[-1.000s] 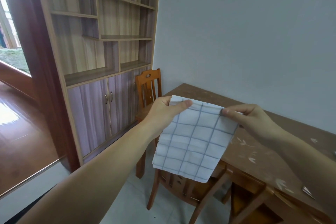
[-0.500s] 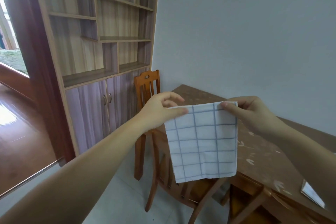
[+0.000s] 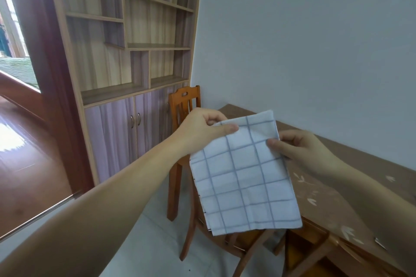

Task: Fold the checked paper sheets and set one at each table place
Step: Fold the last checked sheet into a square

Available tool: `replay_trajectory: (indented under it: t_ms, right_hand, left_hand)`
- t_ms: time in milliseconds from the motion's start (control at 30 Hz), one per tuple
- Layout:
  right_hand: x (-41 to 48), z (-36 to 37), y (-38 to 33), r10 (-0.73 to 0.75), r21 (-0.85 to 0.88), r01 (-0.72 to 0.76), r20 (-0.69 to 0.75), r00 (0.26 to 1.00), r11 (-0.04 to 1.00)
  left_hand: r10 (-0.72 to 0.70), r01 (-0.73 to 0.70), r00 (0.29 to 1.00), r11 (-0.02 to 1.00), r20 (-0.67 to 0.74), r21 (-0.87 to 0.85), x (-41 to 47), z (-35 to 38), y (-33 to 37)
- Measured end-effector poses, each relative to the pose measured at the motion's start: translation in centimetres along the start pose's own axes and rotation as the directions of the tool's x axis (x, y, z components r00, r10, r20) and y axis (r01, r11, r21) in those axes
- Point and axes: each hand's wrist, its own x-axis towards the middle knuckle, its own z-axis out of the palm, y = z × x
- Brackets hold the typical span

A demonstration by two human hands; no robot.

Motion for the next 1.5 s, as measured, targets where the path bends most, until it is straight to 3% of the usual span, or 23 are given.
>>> replay_trajectory:
  t_ms: [100, 167, 233, 333, 433, 533, 600, 700, 833, 967, 1133, 1300, 1400, 1500]
  right_hand:
    - [0.3, 0.4, -0.7, -0.041, 0.081, 0.051, -0.122, 0.992, 0.995]
    - [0.8, 0.5, -1.2, -0.078, 0.075, 0.100, -0.250, 0.965, 0.992]
    - [1.3, 0.3, -1.1, -0.118, 0.027, 0.136, -0.356, 0.927, 0.990]
    - [1.4, 0.3, -0.5, -0.135, -0.032, 0.136, -0.455, 0.880, 0.990]
    - [1.1, 0.5, -0.3, -0.087, 0.003, 0.099, -0.447, 0.890, 0.995]
    - [0.3, 0.0, 0.3, 0.126, 0.155, -0.106, -0.123, 0.984, 0.982]
    - [-0.2, -0.4, 1.0, 0.230, 0.125, -0.239, 0.083, 0.970, 0.963]
    - [-0.5, -0.5, 1.6, 0.247, 0.149, -0.262, 0.113, 0.962, 0.953]
    - [-0.5, -0.5, 2.1, 0.235, 0.182, -0.244, 0.071, 0.969, 0.953]
    - [-0.7, -0.5, 1.9, 0.210, 0.192, -0.222, 0.082, 0.974, 0.956]
    - [-1.0, -1.3, 1.5, 0.196, 0.135, -0.221, 0.173, 0.965, 0.966]
    - [-1.2, -1.7, 1.3, 0.185, 0.064, -0.203, 0.222, 0.957, 0.977]
    - [-1.1, -1.6, 1.3, 0.175, 0.095, -0.200, 0.223, 0.959, 0.975]
    - [-1.5, -1.8, 1.5, 0.162, -0.029, -0.162, 0.340, 0.926, 0.986]
  left_hand:
    - [-0.141, 0.101, 0.984, 0.944, -0.105, -0.315, 0.1, 0.0, -0.7]
    - [-0.254, 0.214, 0.967, 0.776, 0.016, -0.593, 0.0, 0.2, -1.9]
    - [-0.288, 0.327, 0.940, 0.617, 0.181, -0.716, -0.8, 0.8, -3.1]
    - [-0.272, 0.417, 0.907, 0.678, 0.321, -0.605, -1.9, 2.5, -4.7]
    - [-0.293, 0.365, 0.931, 0.755, 0.218, -0.545, -2.1, 4.0, -4.8]
    - [-0.289, 0.304, 0.951, 0.793, 0.114, -0.528, -1.9, 3.9, -4.6]
    - [-0.297, 0.312, 0.948, 0.808, 0.113, -0.500, -1.8, 3.6, -4.8]
    - [-0.331, 0.348, 0.936, 0.821, 0.119, -0.453, -1.7, 3.3, -5.4]
    - [-0.371, 0.383, 0.920, 0.784, 0.125, -0.489, -1.6, 3.4, -6.0]
    - [-0.469, 0.438, 0.882, 0.786, 0.042, -0.435, -1.4, 3.2, -6.6]
    - [-0.483, 0.429, 0.873, 0.702, 0.063, -0.569, -1.3, 2.5, -5.9]
    - [-0.557, 0.549, 0.805, 0.572, 0.203, -0.609, -1.1, 1.9, -6.5]
    - [-0.476, 0.516, 0.855, 0.745, 0.206, -0.422, -1.2, 2.4, -6.3]
    - [-0.408, 0.425, 0.905, 0.856, 0.123, -0.295, -1.2, 3.0, -5.7]
